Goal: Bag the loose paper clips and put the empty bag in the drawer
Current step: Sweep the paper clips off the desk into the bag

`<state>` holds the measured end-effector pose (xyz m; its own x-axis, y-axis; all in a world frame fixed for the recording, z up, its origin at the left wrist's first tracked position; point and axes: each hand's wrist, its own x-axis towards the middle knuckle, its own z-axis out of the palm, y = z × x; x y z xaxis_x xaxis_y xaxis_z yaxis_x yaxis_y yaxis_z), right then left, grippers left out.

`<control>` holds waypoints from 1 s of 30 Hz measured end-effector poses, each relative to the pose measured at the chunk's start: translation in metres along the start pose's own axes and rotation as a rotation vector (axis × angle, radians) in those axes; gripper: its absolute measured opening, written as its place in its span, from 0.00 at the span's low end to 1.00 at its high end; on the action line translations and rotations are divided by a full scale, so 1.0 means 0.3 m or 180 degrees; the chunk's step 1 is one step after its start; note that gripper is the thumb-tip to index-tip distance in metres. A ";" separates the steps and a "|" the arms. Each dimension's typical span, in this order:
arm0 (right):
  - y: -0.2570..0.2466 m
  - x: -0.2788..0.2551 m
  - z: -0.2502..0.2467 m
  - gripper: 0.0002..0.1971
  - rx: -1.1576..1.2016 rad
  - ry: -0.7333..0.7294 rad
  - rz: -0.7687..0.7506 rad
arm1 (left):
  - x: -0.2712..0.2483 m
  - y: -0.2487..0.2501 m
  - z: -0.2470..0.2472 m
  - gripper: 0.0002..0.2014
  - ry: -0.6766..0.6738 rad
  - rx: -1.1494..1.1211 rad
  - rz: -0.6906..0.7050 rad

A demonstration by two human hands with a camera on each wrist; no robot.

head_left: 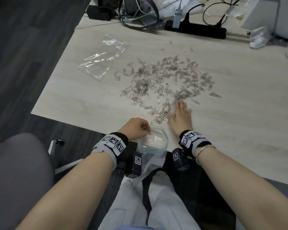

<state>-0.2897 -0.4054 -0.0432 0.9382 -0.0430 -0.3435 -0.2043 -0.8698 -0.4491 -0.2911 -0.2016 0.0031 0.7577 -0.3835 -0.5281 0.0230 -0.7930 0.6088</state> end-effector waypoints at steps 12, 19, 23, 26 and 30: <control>0.127 0.084 -0.151 0.29 0.0303 0.0616 0.0061 | 0.034 0.001 0.003 0.13 0.0085 -0.0089 -0.0085; 0.291 0.210 -0.252 0.30 0.0186 0.0526 0.0807 | 0.063 0.003 -0.013 0.11 0.0055 -0.0121 -0.0187; 0.221 0.247 -0.219 0.30 -0.0022 0.0222 0.0404 | 0.073 -0.001 -0.027 0.10 0.0081 -0.0134 -0.0247; 0.142 0.243 -0.177 0.31 -0.0052 0.0008 0.0049 | 0.083 -0.002 -0.036 0.09 0.0108 -0.0086 -0.0268; 0.048 0.210 -0.123 0.31 -0.0019 -0.0324 -0.0464 | 0.100 0.003 -0.043 0.08 0.0151 -0.0083 -0.0292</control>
<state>-0.2233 -0.4387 -0.0407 0.9245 0.1336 -0.3571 -0.0662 -0.8662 -0.4954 -0.2601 -0.2076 -0.0045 0.7816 -0.2864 -0.5541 0.1102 -0.8110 0.5746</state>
